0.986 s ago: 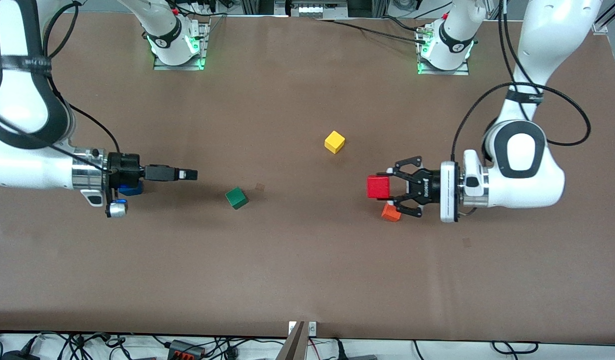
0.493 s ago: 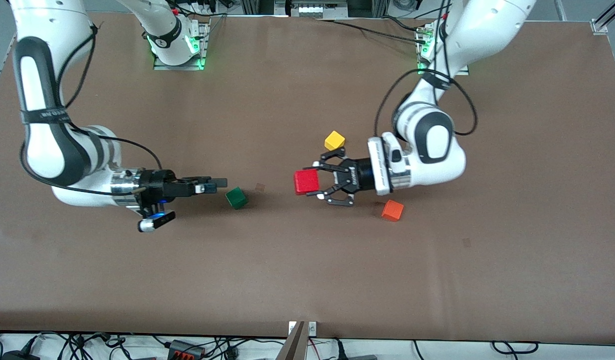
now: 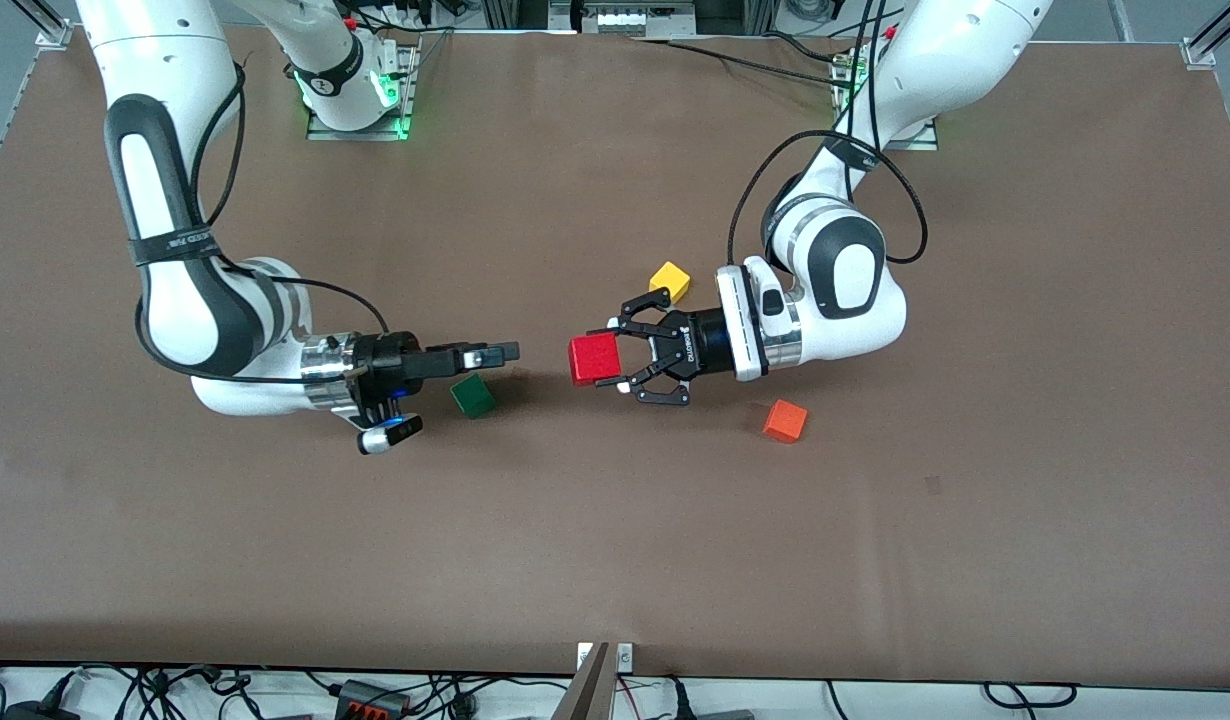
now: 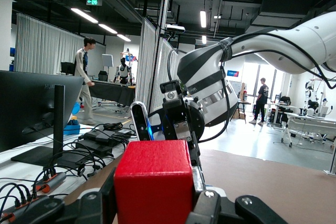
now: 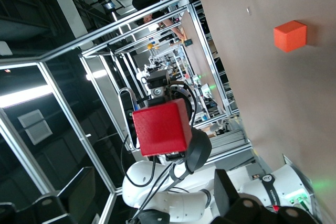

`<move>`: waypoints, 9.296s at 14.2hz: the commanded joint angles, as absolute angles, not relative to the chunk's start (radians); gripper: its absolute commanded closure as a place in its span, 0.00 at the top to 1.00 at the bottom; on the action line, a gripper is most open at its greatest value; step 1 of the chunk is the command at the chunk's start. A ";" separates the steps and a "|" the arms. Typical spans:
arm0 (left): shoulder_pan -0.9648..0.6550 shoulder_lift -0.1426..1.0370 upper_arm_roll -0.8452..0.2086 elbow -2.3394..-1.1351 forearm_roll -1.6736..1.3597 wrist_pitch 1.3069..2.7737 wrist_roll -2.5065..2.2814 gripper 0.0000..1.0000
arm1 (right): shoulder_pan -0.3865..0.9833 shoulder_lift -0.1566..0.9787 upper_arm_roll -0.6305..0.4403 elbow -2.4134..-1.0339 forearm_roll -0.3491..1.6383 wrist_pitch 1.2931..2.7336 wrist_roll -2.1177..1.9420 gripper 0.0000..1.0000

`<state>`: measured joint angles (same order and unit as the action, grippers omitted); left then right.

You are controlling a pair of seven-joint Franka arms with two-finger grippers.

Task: Pass red block to right arm, stack on blue
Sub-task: 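Close the right gripper on the red cube held by the left gripper, then open the left gripper and pull it back from the red cube, then carry the red cube with the right gripper over the blue cube, then lower the red cube onto the blue cube with the right gripper, then open the right gripper and lift it off the red cube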

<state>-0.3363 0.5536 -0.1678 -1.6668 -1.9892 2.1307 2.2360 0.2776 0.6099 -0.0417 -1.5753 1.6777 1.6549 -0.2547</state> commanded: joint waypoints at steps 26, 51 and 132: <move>-0.342 0.566 -0.167 -1.669 -2.029 2.137 2.281 0.00 | 0.425 0.640 -0.049 -1.451 1.528 1.921 -0.213 0.84; -0.149 0.561 -0.164 -1.580 -1.552 1.896 1.886 1.00 | 0.394 0.618 -0.057 -1.468 1.484 1.849 -0.219 0.00; -0.051 0.025 -0.021 -1.569 -0.029 1.532 -0.184 1.00 | 0.094 0.276 -0.198 -1.375 -0.012 1.595 -0.017 1.00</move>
<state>-0.0532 0.0091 -0.0164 -1.6042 -0.0445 1.5577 -0.1741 0.1017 0.2688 -0.1946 -1.4242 -0.0071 1.6288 -0.0332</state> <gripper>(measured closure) 0.000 0.000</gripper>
